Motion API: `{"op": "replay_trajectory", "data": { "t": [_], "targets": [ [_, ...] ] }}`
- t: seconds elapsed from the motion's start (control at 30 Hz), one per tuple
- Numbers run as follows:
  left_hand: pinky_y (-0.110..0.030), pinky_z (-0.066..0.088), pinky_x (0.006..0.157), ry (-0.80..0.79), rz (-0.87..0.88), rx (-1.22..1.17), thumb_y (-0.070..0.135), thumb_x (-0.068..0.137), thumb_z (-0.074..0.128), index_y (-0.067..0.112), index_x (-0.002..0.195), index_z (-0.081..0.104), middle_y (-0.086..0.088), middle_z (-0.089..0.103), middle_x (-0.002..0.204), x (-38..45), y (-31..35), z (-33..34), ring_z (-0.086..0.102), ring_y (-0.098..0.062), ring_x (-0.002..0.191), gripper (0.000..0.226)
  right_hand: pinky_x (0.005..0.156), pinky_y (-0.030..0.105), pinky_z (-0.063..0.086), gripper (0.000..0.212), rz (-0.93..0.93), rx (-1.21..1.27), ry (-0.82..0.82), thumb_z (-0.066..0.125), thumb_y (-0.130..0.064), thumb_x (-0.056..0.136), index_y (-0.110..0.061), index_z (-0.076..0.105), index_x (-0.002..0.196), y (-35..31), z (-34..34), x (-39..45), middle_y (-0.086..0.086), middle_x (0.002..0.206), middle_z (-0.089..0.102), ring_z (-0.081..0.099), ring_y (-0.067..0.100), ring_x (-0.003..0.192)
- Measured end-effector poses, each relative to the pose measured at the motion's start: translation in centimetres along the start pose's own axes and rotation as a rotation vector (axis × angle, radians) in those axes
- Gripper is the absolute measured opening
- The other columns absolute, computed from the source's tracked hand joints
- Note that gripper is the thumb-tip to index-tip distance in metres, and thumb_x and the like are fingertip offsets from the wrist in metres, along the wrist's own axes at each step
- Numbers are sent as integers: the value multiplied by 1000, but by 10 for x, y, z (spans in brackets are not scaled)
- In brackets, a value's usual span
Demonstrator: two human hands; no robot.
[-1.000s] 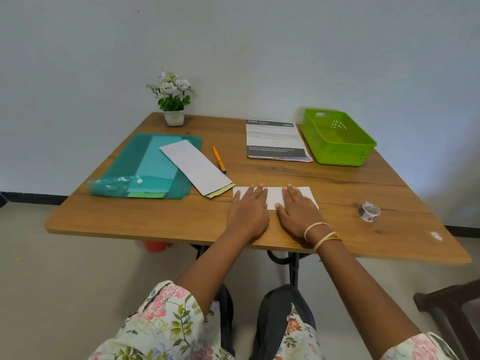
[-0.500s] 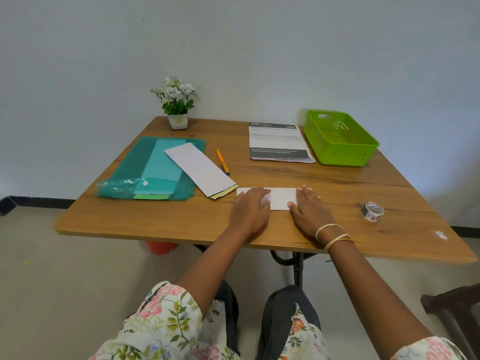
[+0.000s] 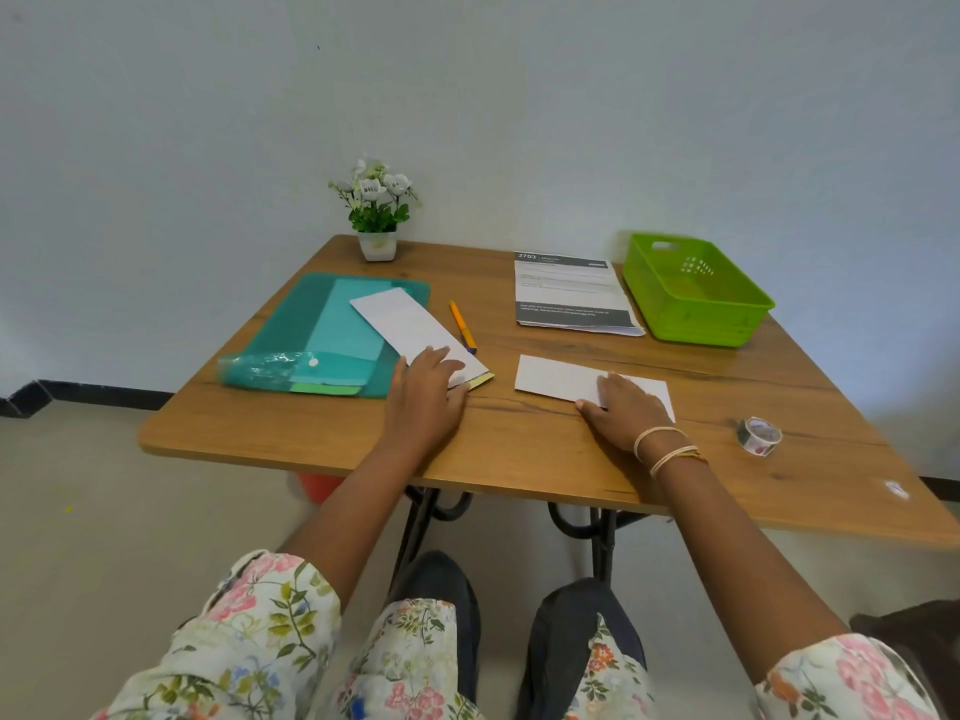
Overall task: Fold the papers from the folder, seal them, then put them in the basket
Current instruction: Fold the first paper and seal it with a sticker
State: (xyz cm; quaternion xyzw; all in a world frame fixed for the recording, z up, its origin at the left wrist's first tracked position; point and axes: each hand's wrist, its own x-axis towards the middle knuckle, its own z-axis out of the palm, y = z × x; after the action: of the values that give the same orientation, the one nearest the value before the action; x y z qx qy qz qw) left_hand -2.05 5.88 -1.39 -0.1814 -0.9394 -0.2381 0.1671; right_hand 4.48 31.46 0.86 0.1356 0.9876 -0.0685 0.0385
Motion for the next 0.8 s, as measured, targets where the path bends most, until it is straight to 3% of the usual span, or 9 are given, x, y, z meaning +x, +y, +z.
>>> {"op": "replay_trajectory", "data": {
  "t": [0.13,0.23,0.3,0.37,0.47,0.6,0.7,0.8],
  "targets": [
    [-41,29,112,-219,-55,18,47,93,53,21,137,51,-2,37,152,6,-9,-5,34,-23,139,51,95,41,47,74,59,-23,44,48,-71,82,-16,50,130,-13,-9,6,10,135,52,53,30,118],
    [-41,33,109,-203,-73,5,49,95,49,20,136,53,-4,40,151,6,-10,-6,39,-25,136,50,96,40,46,76,68,-55,19,44,-74,81,-16,53,129,-20,-14,14,14,134,50,51,31,119],
    [-40,33,107,-159,-75,-76,47,98,42,19,131,58,-5,46,146,6,-10,-6,42,-23,133,46,98,40,43,69,51,-52,26,46,-70,83,-19,53,130,-21,-17,19,16,135,48,46,31,123],
    [-39,33,106,-143,-82,-112,41,101,39,19,128,61,-5,48,145,8,-11,-6,42,-22,133,41,101,40,41,72,50,28,9,60,-64,78,-22,48,135,-19,-22,25,17,138,44,42,32,127],
    [-41,33,108,-132,-72,32,33,99,45,18,131,58,-9,34,153,10,-11,-2,36,-26,137,37,103,42,42,88,46,131,-99,79,-50,65,-20,42,139,-11,-33,35,14,140,47,45,32,127],
    [-42,29,112,-150,-82,93,39,97,48,17,136,51,-11,24,157,11,-8,1,27,-28,142,45,95,35,43,73,51,182,-216,81,-39,71,-11,49,130,-10,-41,38,10,129,55,52,29,117],
    [-39,39,102,-185,-101,109,45,97,46,13,134,51,-13,41,147,13,-9,0,42,-28,131,49,81,33,42,63,101,213,-251,82,-43,68,-9,56,116,-12,-40,38,11,116,59,54,28,106],
    [-34,45,81,-204,-89,158,50,94,49,12,117,59,-10,58,123,21,-9,-1,55,-24,110,45,59,26,37,46,106,180,-265,81,-50,66,-14,55,80,-16,-39,38,5,84,57,51,18,75]
  ]
}}
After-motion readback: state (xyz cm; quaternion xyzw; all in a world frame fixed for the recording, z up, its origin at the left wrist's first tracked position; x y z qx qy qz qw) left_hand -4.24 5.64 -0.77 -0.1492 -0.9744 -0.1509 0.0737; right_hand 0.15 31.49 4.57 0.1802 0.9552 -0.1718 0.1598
